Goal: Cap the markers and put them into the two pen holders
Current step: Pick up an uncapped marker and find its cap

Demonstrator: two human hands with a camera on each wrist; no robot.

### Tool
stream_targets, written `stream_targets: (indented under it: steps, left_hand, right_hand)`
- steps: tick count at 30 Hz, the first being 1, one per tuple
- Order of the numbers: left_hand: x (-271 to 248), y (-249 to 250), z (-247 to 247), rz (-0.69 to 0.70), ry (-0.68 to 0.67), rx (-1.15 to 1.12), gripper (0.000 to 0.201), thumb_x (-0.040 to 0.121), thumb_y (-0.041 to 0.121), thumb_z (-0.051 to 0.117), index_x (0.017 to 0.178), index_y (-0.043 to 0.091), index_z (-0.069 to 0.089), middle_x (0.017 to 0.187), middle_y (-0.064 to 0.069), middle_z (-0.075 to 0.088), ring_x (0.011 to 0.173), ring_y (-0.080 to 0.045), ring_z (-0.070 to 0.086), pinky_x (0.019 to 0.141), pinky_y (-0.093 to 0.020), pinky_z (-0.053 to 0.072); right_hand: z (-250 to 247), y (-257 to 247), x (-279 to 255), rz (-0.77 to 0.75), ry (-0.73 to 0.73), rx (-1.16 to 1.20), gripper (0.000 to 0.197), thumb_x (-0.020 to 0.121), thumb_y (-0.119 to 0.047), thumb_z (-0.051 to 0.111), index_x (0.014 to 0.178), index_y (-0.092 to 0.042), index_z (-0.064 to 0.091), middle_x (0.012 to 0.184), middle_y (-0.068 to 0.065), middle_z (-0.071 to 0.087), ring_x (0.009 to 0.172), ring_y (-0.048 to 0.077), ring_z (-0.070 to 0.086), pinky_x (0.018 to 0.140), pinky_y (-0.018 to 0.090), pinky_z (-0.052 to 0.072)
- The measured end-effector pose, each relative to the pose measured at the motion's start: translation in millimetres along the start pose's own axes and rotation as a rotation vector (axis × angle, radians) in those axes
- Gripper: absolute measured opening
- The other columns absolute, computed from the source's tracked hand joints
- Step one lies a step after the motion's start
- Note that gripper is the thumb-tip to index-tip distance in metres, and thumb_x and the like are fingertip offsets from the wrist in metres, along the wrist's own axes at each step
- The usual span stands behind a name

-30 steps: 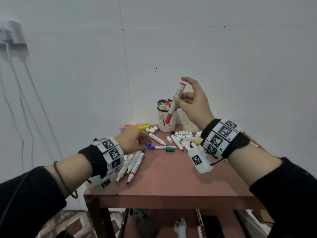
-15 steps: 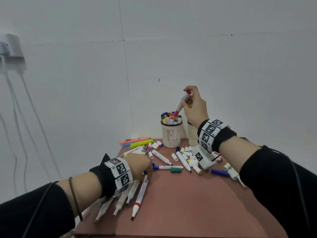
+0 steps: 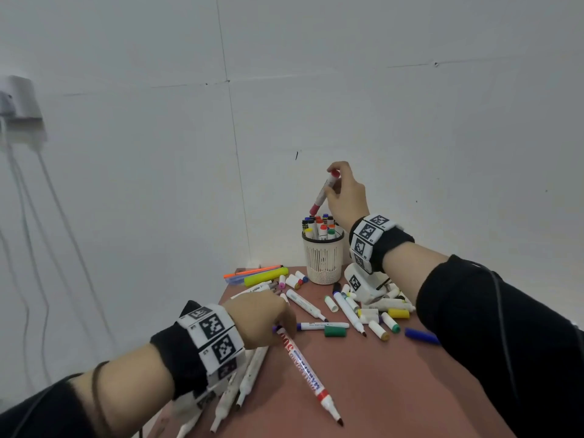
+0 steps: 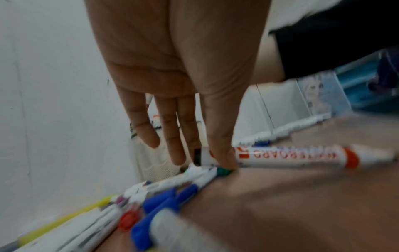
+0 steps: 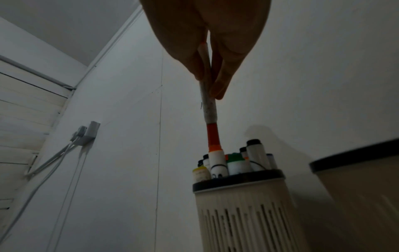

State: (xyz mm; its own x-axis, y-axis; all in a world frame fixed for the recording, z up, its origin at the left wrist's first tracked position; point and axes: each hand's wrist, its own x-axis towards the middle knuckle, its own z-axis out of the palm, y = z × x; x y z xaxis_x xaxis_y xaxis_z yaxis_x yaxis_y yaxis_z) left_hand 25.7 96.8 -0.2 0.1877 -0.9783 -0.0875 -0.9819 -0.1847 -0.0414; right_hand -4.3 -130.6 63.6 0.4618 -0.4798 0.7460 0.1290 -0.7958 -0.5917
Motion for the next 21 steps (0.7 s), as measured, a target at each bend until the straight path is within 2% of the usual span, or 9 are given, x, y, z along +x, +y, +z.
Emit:
stream_targets:
  steps: [2, 4, 6, 8, 11, 14, 16, 19, 21]
  left_hand:
    - [-9.1, 6.2, -5.0, -0.012, 0.094, -0.145, 0.025, 0.084, 0.018, 0.064, 0.107, 0.024, 0.070, 0.103, 0.005, 0.068, 0.090, -0.007, 0.058, 0.078, -0.018, 0.042]
    - [-19.1, 15.0, -7.1, -0.038, 0.188, -0.302, 0.019, 0.082, 0.017, 0.068, 0.100, 0.020, 0.072, 0.088, 0.005, 0.068, 0.076, -0.003, 0.054, 0.071, -0.017, 0.042]
    - [-28.9, 24.1, -5.0, -0.102, 0.281, -0.467, 0.014, 0.078, 0.019, 0.074, 0.093, 0.019, 0.073, 0.066, 0.012, 0.059, 0.063, -0.001, 0.048, 0.062, -0.015, 0.040]
    - [-37.7, 33.3, 1.0, -0.199, 0.353, -0.673, 0.010, 0.076, 0.018, 0.077, 0.085, 0.020, 0.073, 0.053, 0.015, 0.050, 0.053, 0.001, 0.045, 0.056, -0.012, 0.036]
    - [-46.1, 46.2, 15.6, -0.323, 0.389, -1.018, 0.012, 0.074, 0.012, 0.079, 0.085, 0.016, 0.074, 0.057, 0.007, 0.062, 0.052, -0.002, 0.054, 0.057, -0.015, 0.046]
    - [-45.7, 57.5, 35.5, -0.407, 0.342, -1.260, 0.016, 0.075, 0.008, 0.077, 0.090, 0.007, 0.074, 0.066, -0.006, 0.069, 0.058, -0.010, 0.061, 0.063, -0.021, 0.053]
    - [-41.7, 66.5, 47.8, -0.448, 0.307, -1.390, 0.019, 0.075, 0.005, 0.077, 0.093, 0.001, 0.073, 0.069, -0.011, 0.070, 0.058, -0.012, 0.063, 0.063, -0.023, 0.055]
    - [-32.7, 81.2, 59.9, -0.494, 0.300, -1.645, 0.015, 0.073, -0.006, 0.075, 0.087, -0.008, 0.070, 0.066, -0.018, 0.068, 0.051, -0.015, 0.063, 0.053, -0.023, 0.053]
    - [-26.0, 87.9, 64.4, -0.504, 0.332, -1.830, 0.014, 0.072, -0.014, 0.072, 0.084, -0.015, 0.066, 0.066, -0.023, 0.066, 0.050, -0.020, 0.063, 0.051, -0.026, 0.054]
  right_hand:
    - [3.3, -1.5, 1.6, -0.024, -0.029, -0.004, 0.029, 0.090, 0.007, 0.040, 0.114, -0.009, 0.045, 0.061, -0.007, 0.055, 0.052, -0.003, 0.055, 0.052, 0.006, 0.039]
    - [7.8, -0.9, 4.4, -0.036, -0.083, -0.051, 0.030, 0.089, 0.007, 0.039, 0.113, -0.008, 0.047, 0.062, -0.007, 0.054, 0.053, 0.000, 0.051, 0.053, 0.012, 0.039]
    - [10.8, 0.0, 7.3, -0.049, -0.119, -0.091, 0.031, 0.089, 0.007, 0.039, 0.113, -0.008, 0.049, 0.065, -0.008, 0.052, 0.056, 0.001, 0.050, 0.056, 0.018, 0.040]
    - [11.0, 0.3, 10.2, -0.066, -0.109, -0.106, 0.030, 0.090, 0.004, 0.040, 0.115, -0.008, 0.051, 0.066, -0.009, 0.050, 0.058, 0.003, 0.049, 0.056, 0.015, 0.040]
    - [7.7, -1.5, 13.1, -0.056, -0.062, -0.070, 0.030, 0.089, -0.001, 0.046, 0.116, -0.010, 0.053, 0.069, -0.003, 0.050, 0.058, 0.005, 0.049, 0.056, 0.015, 0.040]
    - [4.4, -2.6, 11.7, -0.059, -0.081, -0.061, 0.031, 0.086, 0.002, 0.048, 0.115, -0.009, 0.054, 0.073, 0.002, 0.051, 0.053, 0.003, 0.051, 0.051, 0.005, 0.038]
    - [4.5, -0.8, 11.5, -0.068, -0.101, -0.093, 0.030, 0.087, 0.002, 0.046, 0.115, -0.007, 0.053, 0.072, 0.003, 0.051, 0.053, 0.003, 0.050, 0.050, 0.005, 0.038]
    - [5.1, 3.6, 16.8, -0.036, -0.096, -0.137, 0.027, 0.089, 0.000, 0.044, 0.113, -0.008, 0.053, 0.073, 0.006, 0.052, 0.059, 0.013, 0.048, 0.057, 0.018, 0.041]
    - [3.6, 4.0, 20.7, 0.005, -0.082, -0.141, 0.029, 0.086, 0.001, 0.046, 0.113, -0.008, 0.054, 0.078, 0.008, 0.054, 0.066, 0.017, 0.049, 0.063, 0.026, 0.043]
